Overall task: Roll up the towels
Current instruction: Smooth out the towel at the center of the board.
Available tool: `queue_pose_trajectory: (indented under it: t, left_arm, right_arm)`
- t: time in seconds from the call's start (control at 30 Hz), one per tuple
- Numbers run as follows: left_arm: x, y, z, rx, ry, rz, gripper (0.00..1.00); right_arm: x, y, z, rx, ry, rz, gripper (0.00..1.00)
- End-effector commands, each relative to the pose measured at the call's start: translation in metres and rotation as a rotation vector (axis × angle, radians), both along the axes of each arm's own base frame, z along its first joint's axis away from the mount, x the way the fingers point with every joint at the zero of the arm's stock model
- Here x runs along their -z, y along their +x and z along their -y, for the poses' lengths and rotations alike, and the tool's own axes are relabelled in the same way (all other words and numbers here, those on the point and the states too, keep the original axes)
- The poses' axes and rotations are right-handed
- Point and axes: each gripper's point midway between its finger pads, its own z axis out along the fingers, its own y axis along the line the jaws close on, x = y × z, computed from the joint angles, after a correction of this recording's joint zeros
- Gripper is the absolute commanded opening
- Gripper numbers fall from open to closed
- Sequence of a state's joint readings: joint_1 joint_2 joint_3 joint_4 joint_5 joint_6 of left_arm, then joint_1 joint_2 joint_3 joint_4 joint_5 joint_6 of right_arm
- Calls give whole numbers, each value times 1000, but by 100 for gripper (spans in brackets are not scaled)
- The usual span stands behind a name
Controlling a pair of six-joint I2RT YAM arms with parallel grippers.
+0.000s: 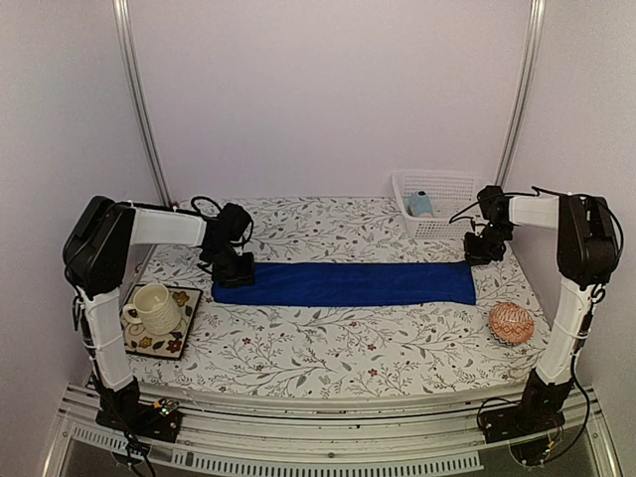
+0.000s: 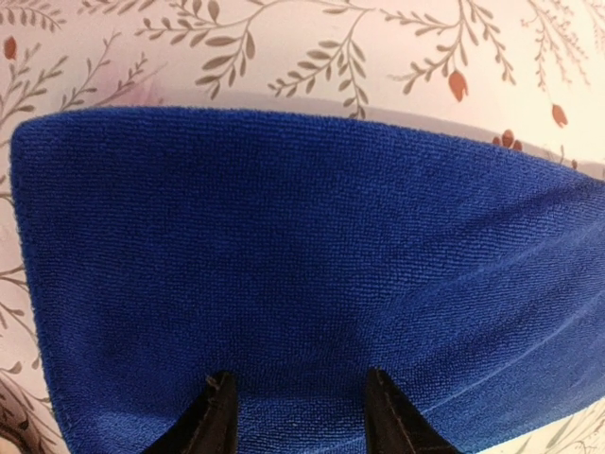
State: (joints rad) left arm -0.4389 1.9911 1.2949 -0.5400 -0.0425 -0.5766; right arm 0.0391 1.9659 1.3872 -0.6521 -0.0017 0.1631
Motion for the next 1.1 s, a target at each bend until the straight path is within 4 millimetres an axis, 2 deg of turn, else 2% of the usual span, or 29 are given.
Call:
queue_pose_trajectory:
  t: [0.0,0.5,0.63,0.73,0.8,0.83,0.87,1.0,1.07]
  left_arm:
    - [48,-39,-32,-29,134,-167,48]
    - [48,-37,-41,-54,175,-166,52]
    - [43,-33,-44,-80,172,-154,59]
    - [30,-24,-42,-103,143,-125,67]
    - [14,-14,-38,-107,117,-90,82]
    - [6,-9,-36,-103,104,-70,92]
    - [-1,-4,-33,-99,91,-52,96]
    - [-20,8,-22,-83,43,-9,97]
    - [-40,13,-17,-81,-4,32,97]
  right_arm:
    - [-21,19,7,14,-11,82,2]
    - [-11,43,6,2,-17,73,3]
    - [-7,42,9,7,-35,57,14]
    - [-9,38,10,6,-41,48,29]
    - [-17,34,9,5,-37,53,34]
    - [-20,30,7,0,-22,54,35]
    - [-25,28,4,-8,-3,64,35]
    - [-41,18,-19,-62,107,89,35]
    - [-45,11,-35,-106,155,94,35]
